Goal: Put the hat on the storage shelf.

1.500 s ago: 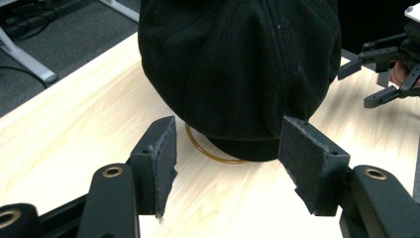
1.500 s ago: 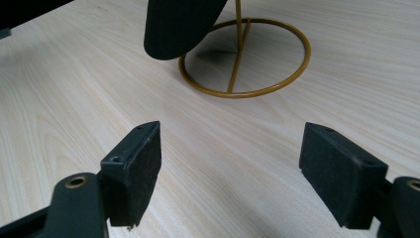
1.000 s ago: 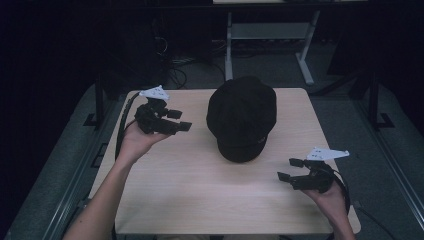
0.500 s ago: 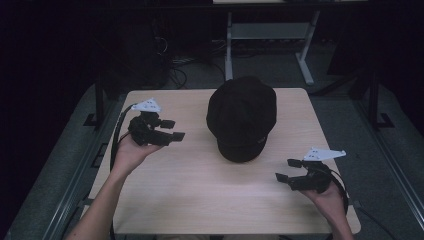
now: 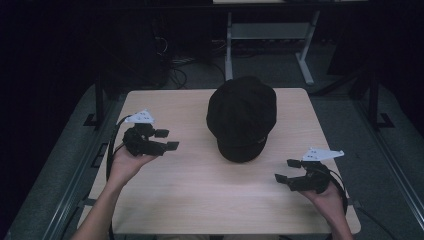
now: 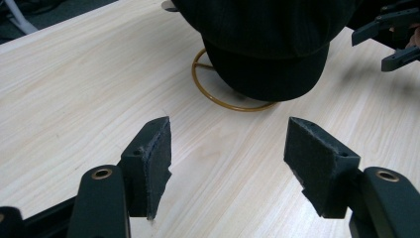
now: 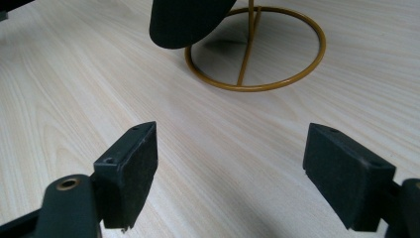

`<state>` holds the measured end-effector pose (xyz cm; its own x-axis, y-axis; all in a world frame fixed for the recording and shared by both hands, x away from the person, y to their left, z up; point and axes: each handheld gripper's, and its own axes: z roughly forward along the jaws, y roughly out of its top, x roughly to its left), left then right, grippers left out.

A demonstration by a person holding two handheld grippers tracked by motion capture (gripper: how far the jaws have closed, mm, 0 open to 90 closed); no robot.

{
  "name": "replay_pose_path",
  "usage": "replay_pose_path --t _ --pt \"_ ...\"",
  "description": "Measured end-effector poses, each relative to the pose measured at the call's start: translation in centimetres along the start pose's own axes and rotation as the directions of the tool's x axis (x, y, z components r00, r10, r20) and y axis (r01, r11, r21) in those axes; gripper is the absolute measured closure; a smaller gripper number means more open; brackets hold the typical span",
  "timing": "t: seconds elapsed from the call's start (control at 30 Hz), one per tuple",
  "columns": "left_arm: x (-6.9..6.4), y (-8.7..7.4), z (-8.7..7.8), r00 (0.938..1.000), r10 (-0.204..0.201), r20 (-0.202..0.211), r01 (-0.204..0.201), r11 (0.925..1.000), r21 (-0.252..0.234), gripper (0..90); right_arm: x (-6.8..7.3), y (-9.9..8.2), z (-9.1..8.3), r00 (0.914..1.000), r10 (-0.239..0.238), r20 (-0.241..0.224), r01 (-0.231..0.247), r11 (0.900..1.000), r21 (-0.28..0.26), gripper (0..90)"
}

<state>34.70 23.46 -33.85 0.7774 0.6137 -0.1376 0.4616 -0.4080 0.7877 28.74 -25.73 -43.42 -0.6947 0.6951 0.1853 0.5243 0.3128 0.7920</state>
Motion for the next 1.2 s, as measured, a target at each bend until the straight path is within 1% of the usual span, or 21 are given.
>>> replay_pose_path --t 0.03,0.13,0.23,0.33,0.47,0.6,0.63,0.7,0.77,0.8,0.93,0.97,1.0,1.03,1.2 --pt "0.0 -0.3 -0.1 1.0000 0.002 -0.001 -0.002 1.0000 0.001 34.2 0.0 0.0 0.0 1.0000 -0.001 0.001 0.001 1.0000 -0.001 20.6" --pt "0.0 -0.6 -0.1 1.0000 0.003 -0.004 -0.003 1.0000 0.002 34.2 0.0 0.0 0.0 1.0000 -0.004 0.003 0.004 1.0000 0.000 20.3" --pt "0.0 -1.3 -0.2 1.0000 -0.007 -0.001 0.007 1.0000 -0.006 34.0 0.0 0.0 0.1 1.0000 -0.004 0.006 0.004 1.0000 0.003 19.6" --pt "0.0 -1.6 -0.2 1.0000 -0.004 -0.003 0.004 1.0000 -0.004 34.0 0.1 0.0 0.1 1.0000 -0.005 0.008 0.005 1.0000 0.006 19.4" --pt "0.0 -2.4 -0.2 0.9999 -0.011 0.000 0.011 0.9999 -0.007 33.9 0.1 -0.1 0.1 0.9999 0.002 0.010 -0.002 0.9999 0.011 19.4" --pt "0.0 -2.8 -0.1 0.9999 -0.013 -0.001 0.013 0.9999 -0.004 33.6 0.2 -0.2 0.2 0.9999 -0.004 0.010 0.004 0.9999 0.010 19.4" --pt "-0.1 -3.0 -0.1 0.9998 -0.022 0.002 0.022 0.9997 -0.007 33.4 0.2 -0.2 0.2 0.9999 -0.006 0.010 0.006 0.9999 0.010 19.4" --pt "0.0 -3.3 0.0 0.9998 -0.018 0.001 0.018 0.9998 -0.008 33.1 0.2 -0.2 0.2 0.9999 -0.007 0.009 0.007 0.9999 0.013 19.4" --pt "-0.1 -3.8 0.0 0.9996 -0.027 0.011 0.027 0.9996 -0.011 33.1 0.2 -0.2 0.2 0.9999 -0.010 0.009 0.010 0.9999 0.011 19.4" --pt "-0.1 -4.0 0.0 0.9997 -0.023 0.012 0.023 0.9996 -0.013 33.1 0.3 -0.2 0.2 1.0000 -0.005 0.009 0.005 0.9999 0.012 19.4" --pt "-0.2 -4.5 -0.1 0.9994 -0.033 0.009 0.033 0.9993 -0.018 32.8 0.3 -0.3 0.2 0.9999 -0.009 0.008 0.009 0.9999 0.010 19.4" --pt "-0.1 -4.7 -0.1 0.9995 -0.031 0.008 0.031 0.9994 -0.016 32.7 0.3 -0.3 0.2 0.9999 -0.008 0.008 0.008 0.9999 0.011 19.4" --pt "-0.2 -4.9 -0.2 0.9992 -0.041 0.007 0.041 0.9990 -0.016 32.5 0.3 -0.3 0.2 0.9999 -0.008 0.008 0.008 0.9999 0.011 19.4" --pt "-0.1 -5.2 -0.3 0.9993 -0.038 0.005 0.038 0.9992 -0.015 32.6 0.3 -0.3 0.2 0.9999 -0.007 0.009 0.007 0.9999 0.012 19.4" --pt "-0.2 -5.6 -0.5 0.9992 -0.041 -0.003 0.041 0.9990 -0.016 32.4 0.3 -0.3 0.3 0.9999 -0.008 0.008 0.008 0.9999 0.013 19.4"
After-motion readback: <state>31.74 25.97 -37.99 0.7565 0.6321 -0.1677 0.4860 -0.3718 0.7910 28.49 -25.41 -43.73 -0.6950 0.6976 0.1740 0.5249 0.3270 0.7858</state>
